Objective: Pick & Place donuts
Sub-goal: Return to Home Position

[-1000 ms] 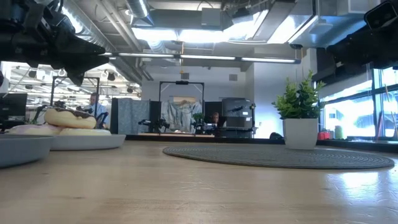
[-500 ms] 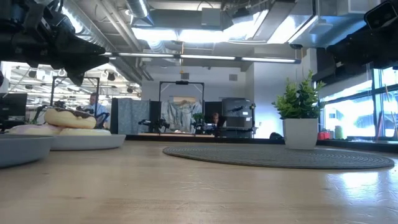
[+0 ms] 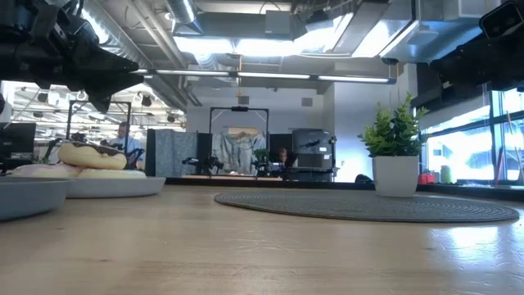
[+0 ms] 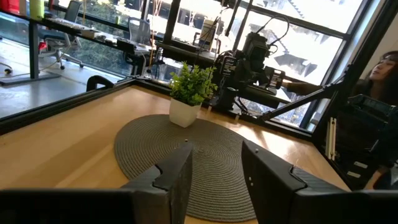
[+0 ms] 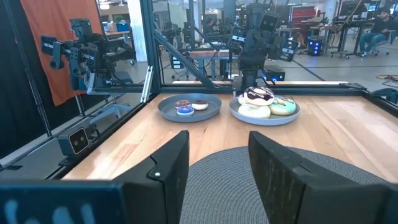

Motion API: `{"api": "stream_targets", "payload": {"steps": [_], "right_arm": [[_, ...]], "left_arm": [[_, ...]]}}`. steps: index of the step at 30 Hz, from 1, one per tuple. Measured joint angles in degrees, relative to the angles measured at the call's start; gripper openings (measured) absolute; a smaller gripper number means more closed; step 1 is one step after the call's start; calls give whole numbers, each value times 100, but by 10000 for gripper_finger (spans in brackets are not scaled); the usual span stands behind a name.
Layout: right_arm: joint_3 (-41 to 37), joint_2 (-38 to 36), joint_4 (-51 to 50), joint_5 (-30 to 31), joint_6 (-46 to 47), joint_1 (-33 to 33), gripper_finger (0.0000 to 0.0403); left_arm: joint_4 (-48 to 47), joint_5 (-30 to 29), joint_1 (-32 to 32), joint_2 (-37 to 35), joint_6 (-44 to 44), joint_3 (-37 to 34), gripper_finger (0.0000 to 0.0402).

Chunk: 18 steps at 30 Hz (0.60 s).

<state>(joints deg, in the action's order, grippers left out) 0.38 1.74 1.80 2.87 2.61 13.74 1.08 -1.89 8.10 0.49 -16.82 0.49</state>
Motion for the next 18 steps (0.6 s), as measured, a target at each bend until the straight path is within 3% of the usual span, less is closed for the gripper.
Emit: {"api": "stream_targets", "payload": {"steps": [18], "right_arm": [[0,0,0,2,0,0,166]], "left_arm": [[0,0,0,0,0,0,132]]}}
